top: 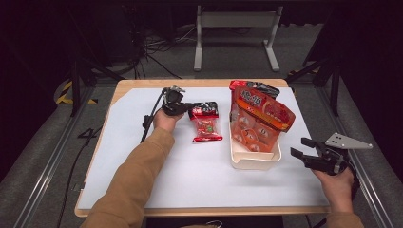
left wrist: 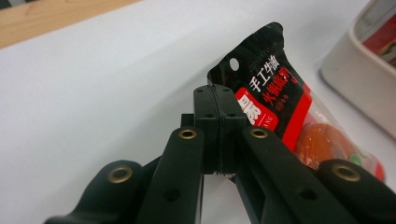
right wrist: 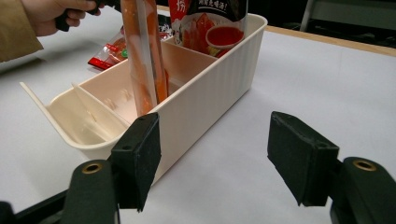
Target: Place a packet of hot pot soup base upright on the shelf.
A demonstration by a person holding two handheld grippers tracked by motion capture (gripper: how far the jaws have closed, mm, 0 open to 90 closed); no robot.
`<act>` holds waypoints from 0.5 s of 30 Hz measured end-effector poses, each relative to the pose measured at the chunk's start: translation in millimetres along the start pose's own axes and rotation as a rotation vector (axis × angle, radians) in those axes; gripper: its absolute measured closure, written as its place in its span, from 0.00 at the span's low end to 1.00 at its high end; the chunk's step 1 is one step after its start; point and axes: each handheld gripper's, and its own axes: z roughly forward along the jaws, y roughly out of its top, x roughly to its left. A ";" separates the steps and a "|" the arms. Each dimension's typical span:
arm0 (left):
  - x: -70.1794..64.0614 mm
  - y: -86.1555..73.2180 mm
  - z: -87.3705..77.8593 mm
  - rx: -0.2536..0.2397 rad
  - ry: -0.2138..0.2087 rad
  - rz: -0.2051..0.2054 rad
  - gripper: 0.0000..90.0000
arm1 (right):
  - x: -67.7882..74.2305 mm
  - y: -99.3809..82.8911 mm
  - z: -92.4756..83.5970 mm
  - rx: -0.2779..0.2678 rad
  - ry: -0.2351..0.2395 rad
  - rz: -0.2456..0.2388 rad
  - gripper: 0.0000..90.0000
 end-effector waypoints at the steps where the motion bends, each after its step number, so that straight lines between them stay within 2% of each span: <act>1: -1.4 1.2 -3.2 -0.005 -0.008 -0.002 1.00 | -0.8 0.0 0.1 -0.001 -0.001 -0.001 0.39; 9: -15.1 7.8 -28.0 -0.063 -0.058 0.032 1.00 | -2.2 1.1 3.5 0.015 0.022 0.003 0.51; 15: -31.1 10.8 -46.8 -0.105 -0.091 0.094 1.00 | -4.0 1.1 6.6 0.022 0.029 0.008 0.53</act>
